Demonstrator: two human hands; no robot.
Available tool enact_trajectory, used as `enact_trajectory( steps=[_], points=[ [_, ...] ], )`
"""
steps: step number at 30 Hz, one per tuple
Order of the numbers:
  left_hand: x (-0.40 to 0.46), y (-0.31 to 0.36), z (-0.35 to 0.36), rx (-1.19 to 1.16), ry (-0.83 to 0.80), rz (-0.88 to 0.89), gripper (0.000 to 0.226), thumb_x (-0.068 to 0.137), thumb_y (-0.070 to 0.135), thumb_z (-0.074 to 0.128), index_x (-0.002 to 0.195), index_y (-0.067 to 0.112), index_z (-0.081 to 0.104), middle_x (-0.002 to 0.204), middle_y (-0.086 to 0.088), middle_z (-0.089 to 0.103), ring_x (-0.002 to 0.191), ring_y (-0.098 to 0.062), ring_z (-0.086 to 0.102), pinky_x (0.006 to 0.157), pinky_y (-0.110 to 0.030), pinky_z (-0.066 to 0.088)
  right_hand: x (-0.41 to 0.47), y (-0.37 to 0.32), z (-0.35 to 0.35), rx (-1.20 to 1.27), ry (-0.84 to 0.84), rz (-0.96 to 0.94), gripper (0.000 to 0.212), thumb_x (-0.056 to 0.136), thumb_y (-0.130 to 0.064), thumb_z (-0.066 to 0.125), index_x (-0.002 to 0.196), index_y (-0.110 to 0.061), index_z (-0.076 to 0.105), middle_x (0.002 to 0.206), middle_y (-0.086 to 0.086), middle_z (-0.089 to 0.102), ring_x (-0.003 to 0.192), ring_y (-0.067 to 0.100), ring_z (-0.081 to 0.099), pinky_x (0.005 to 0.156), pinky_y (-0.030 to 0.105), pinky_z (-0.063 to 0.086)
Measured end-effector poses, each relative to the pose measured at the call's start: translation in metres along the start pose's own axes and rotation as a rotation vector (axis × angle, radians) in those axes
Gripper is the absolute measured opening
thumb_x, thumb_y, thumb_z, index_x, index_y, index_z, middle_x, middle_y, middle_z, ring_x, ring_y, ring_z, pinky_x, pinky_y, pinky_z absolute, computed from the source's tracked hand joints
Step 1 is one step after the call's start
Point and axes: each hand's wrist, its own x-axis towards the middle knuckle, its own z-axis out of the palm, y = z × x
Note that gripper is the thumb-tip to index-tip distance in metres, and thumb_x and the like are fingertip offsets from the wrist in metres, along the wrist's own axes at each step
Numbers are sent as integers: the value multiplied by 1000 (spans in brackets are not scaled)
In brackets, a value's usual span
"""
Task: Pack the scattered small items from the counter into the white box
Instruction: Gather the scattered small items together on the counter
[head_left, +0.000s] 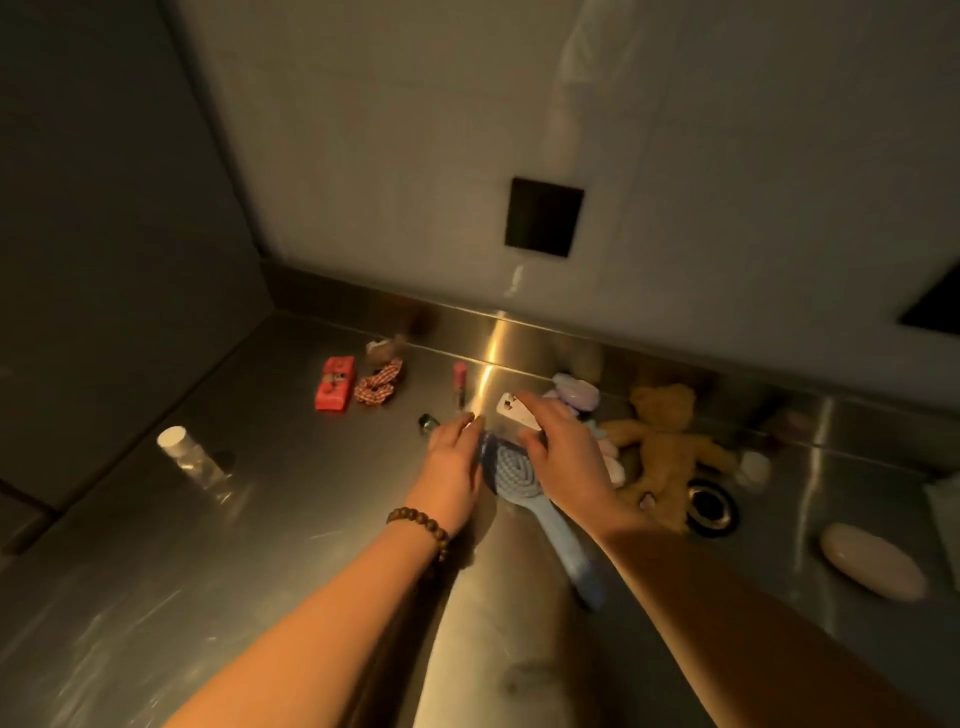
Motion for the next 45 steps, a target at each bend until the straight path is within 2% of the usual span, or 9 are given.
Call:
enact_trajectory(
  steps=[12,15,17,23,25,29,31,35,45],
  points=[
    [102,125,64,-86,-31,337,40,86,18,61,124,14,53,125,-6,47,112,-19,45,92,-23,37,-7,91,-151,30,273,269,30,88,-10,60,116,-20,55,112,-2,59,100,6,54,80,19,42],
    [120,130,86,-105,-124,335,44,84,19,65,126,13,52,127,-7,46,115,-21,45,99,-29,39,-4,115,-157,-24,301,274,30,85,-5,62,111,-19,56,108,-1,53,92,-26,38,72,-3,31],
    [129,126,101,-96,-189,307,49,83,23,67,128,15,49,126,-5,44,114,-19,45,97,-26,38,-1,130,-155,-52,303,253,30,84,-2,62,108,-18,58,107,1,53,85,-34,28,71,-5,25],
    [148,108,135,-136,-233,213,51,80,27,70,125,14,51,123,-4,44,106,-17,49,89,-20,38,15,170,-148,-105,234,339,33,83,-2,58,111,-19,58,108,2,58,87,0,33,76,27,33],
    [153,103,143,-130,-231,198,50,79,26,70,124,13,52,123,-4,44,105,-17,50,88,-20,38,18,180,-146,-60,219,351,30,84,-4,57,110,-19,57,106,2,57,89,6,43,75,25,35],
    [158,93,153,-84,-251,189,51,79,32,70,124,15,52,123,-3,45,108,-16,48,87,-19,35,21,196,-144,-71,239,324,30,83,-3,56,109,-17,58,98,0,52,84,-15,37,65,4,23],
    [158,87,155,-47,-266,200,53,79,37,69,124,16,52,123,-2,47,110,-16,46,88,-20,34,21,203,-144,-145,236,316,33,81,-2,56,111,-15,60,100,5,56,80,-1,38,63,19,20],
    [155,84,153,28,-287,256,53,81,49,63,124,20,53,123,-1,51,112,-16,45,91,-23,35,19,205,-141,-269,183,264,36,78,-1,57,112,-12,62,102,13,61,91,27,53,74,24,20],
    [122,82,114,81,-254,203,71,78,70,44,134,27,40,133,2,47,122,-18,41,103,-36,36,21,182,-151,-248,12,477,52,88,-6,57,138,-17,43,136,13,43,122,33,44,98,38,40]
  ],
)
